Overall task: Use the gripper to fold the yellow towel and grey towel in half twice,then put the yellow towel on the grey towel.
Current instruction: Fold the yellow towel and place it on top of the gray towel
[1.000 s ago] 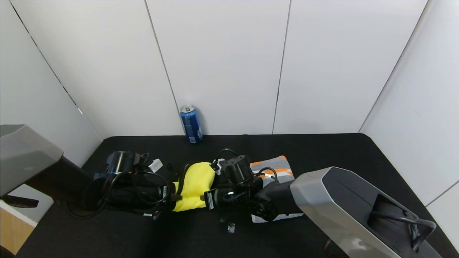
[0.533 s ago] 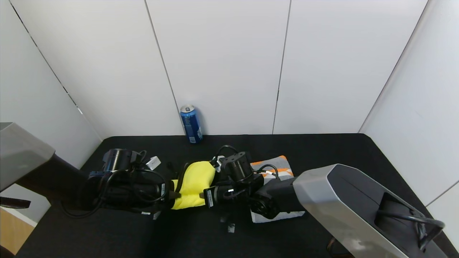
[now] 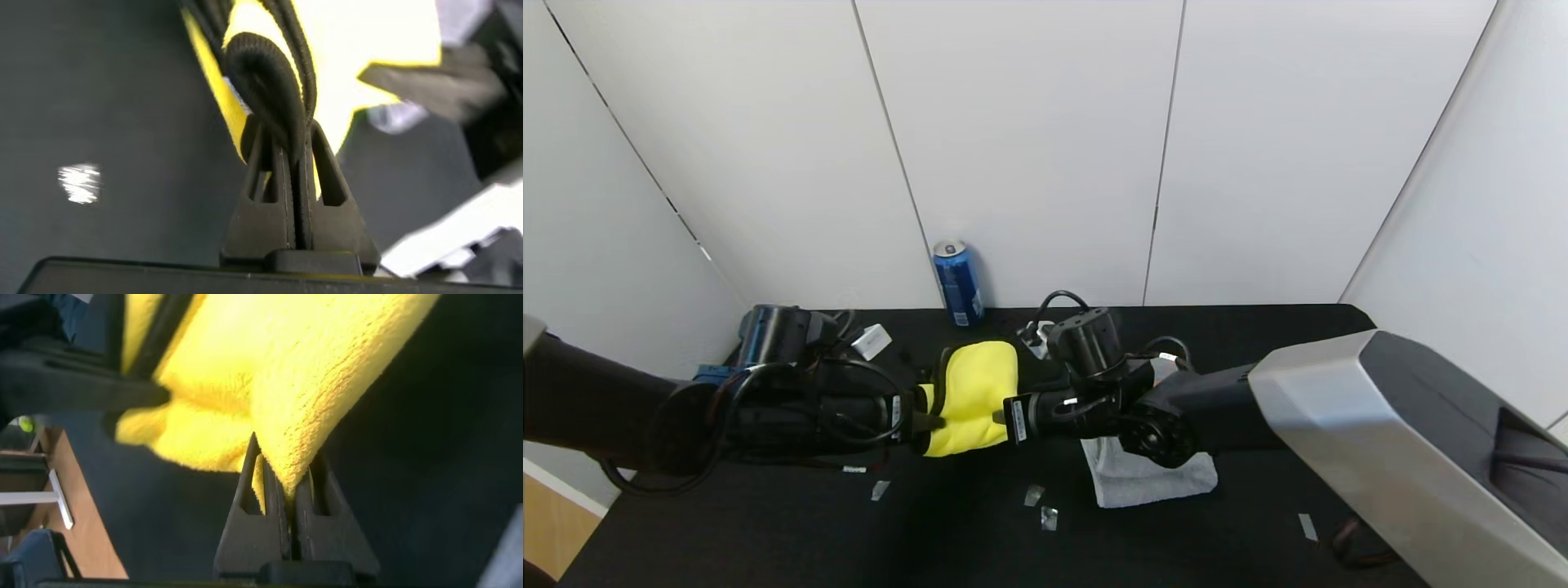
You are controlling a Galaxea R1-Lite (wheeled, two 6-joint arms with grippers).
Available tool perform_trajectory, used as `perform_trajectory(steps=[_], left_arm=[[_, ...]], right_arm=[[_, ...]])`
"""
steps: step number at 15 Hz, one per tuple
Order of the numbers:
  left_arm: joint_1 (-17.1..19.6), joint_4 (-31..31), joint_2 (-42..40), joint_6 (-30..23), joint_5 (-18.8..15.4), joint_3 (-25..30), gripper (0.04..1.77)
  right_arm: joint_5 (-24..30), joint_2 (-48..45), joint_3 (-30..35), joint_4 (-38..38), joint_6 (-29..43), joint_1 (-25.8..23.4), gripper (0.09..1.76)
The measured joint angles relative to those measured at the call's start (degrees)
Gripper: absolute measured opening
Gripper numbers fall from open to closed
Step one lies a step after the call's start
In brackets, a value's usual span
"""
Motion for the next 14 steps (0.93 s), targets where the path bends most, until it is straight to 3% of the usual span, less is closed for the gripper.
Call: perform_trajectory(steps=[3,10,14], left_arm=[[-4.6,2.38,-4.46,-2.4,1.63,-0.87,0.13],[-21.81,8.84,-9.12,-4.18,16.48,-4.52,0.13],[-30.12,11.01,-7.19,-5.89,22.09,-9.08,0.13]], right_arm=[[-0.06,-5.74,6.4,-0.11,-0.28,-1.29,0.17],[0.16,-21.89,26.92,-2.47,-4.08,-7.45,0.17],[0.49,-27.54,35.67,-7.06,-6.35,-12.7,0.17]])
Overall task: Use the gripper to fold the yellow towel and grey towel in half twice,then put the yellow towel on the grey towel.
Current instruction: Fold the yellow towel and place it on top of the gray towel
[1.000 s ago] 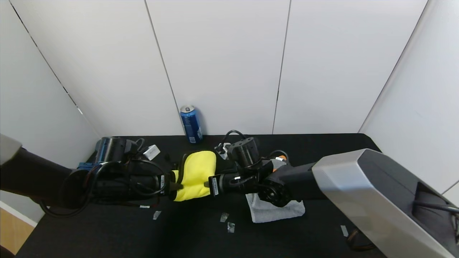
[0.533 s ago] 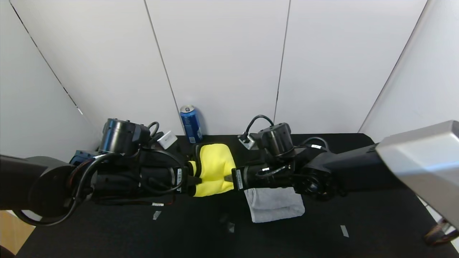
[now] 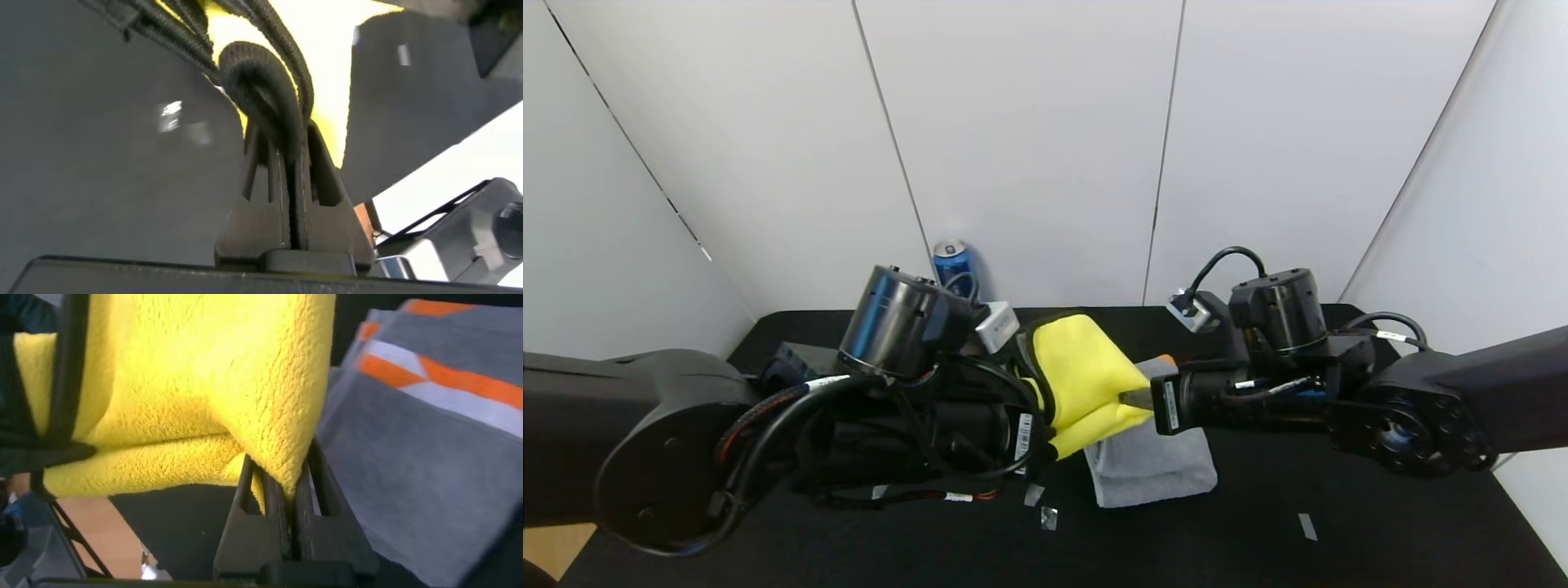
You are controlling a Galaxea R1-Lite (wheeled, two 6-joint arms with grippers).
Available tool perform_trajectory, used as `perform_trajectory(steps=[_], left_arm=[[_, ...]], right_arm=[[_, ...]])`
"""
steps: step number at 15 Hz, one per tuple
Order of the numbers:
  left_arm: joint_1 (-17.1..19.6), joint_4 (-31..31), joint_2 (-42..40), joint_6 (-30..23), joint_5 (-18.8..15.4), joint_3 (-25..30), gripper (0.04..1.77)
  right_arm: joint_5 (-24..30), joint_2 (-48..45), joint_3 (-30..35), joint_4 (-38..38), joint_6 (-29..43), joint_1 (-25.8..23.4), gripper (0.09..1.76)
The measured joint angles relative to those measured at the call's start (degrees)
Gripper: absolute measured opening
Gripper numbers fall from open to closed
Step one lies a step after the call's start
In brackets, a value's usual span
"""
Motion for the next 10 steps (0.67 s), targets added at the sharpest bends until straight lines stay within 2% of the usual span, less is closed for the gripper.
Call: perform_trajectory(steps=[4,10], left_arm=[[-3.67,0.18,5.49,-0.4,2.07,-5.07,0.13],[-5.41,0.41,15.76,-0.24,3.25,-12.7,0.13]], right_arm=[[-0.22,-2.68,3.58,-0.37,-0.66,-3.29,0.17],[-0.63,-3.61,5.88,-1.56,-0.79,-4.64,0.17]])
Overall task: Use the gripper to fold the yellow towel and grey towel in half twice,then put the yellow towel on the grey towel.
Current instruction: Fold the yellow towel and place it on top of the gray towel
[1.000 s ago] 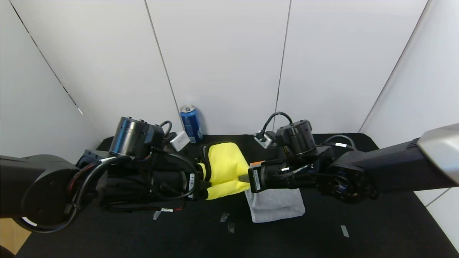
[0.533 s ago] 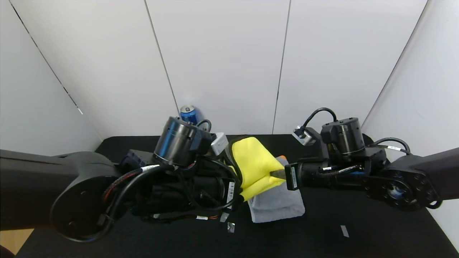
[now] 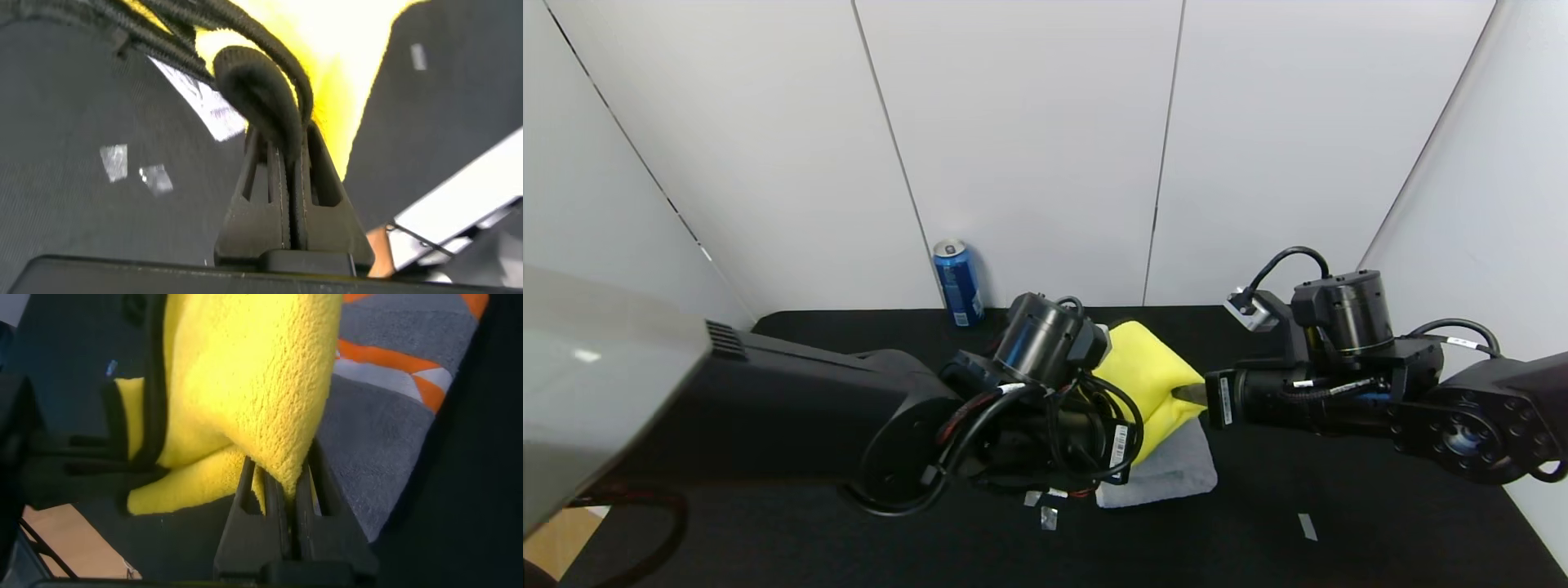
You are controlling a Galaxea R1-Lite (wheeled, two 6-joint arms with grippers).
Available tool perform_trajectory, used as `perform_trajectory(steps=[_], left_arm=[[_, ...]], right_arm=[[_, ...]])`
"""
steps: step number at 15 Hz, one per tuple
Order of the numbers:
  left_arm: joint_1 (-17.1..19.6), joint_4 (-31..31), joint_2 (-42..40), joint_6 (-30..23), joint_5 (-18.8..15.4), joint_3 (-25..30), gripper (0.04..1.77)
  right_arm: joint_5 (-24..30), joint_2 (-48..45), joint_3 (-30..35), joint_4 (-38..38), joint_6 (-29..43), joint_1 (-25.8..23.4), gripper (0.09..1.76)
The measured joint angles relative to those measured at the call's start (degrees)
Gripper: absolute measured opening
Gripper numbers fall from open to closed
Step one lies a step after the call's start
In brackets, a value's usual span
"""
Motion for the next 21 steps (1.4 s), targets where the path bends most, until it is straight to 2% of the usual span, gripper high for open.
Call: perform_trajectory(steps=[9,21], left_arm=[[0.56,-0.09,9.7,0.44,1.01,-7.91,0.13],[3.69,-0.57,12.82,1.18,1.77,-8.96,0.13]], right_arm=[[-0.13,4.85,1.05,-4.94,0.05,-1.93,0.17],[-0.51,11.87,1.38,-6.8,0.29,-1.04,0.17]])
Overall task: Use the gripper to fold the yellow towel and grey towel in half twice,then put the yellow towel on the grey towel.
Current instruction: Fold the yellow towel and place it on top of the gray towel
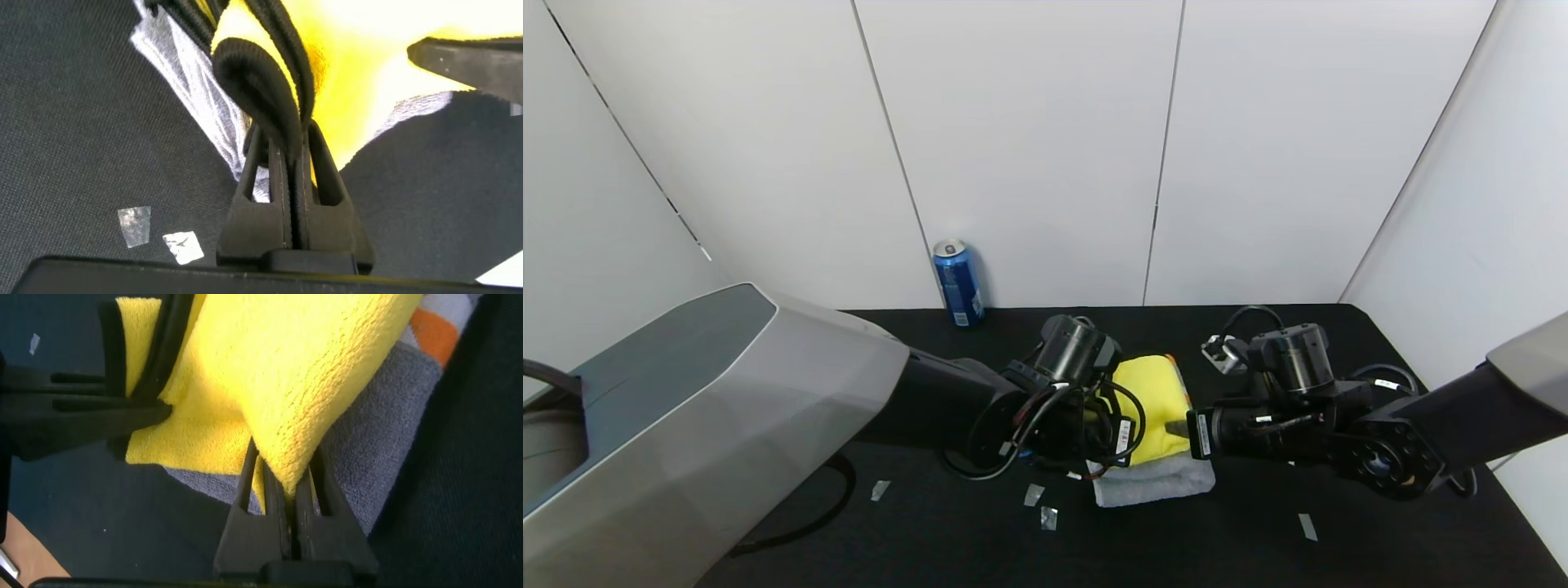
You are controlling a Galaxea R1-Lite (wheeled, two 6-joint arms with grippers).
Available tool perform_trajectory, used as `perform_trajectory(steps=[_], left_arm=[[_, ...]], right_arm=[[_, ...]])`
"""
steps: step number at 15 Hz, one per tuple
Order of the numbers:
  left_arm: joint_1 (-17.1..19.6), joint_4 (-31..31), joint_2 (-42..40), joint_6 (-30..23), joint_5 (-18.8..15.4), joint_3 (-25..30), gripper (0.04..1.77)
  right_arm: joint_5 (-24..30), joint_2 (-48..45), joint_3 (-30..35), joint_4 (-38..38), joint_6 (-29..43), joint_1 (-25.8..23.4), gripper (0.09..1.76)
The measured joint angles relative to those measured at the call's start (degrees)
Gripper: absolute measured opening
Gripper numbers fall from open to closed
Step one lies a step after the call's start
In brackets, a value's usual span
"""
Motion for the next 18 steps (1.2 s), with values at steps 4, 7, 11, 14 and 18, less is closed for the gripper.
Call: perform_trajectory(steps=[4,7,11,14,18], left_arm=[[0.04,0.07,0.22,0.6,0.4,0.24,0.44],[-0.1,0.24,0.16,0.82,1.89,0.45,0.85],[-0.22,0.46,-0.96,1.06,2.05,1.41,1.19],[-0.29,0.56,-2.73,1.04,2.05,2.51,1.36],[-0.32,0.56,-6.27,0.85,2.08,5.27,1.5]], right_arm=[[0.02,0.44,0.35,0.04,0.0,0.05,0.68],[0.0,0.24,0.5,0.0,0.02,-0.11,1.0],[-1.01,-0.99,1.93,-1.78,-0.02,-0.22,1.29],[-1.26,-2.97,3.25,-1.96,0.02,-0.3,1.42],[-1.23,-6.21,4.57,-1.5,0.09,0.0,1.54]])
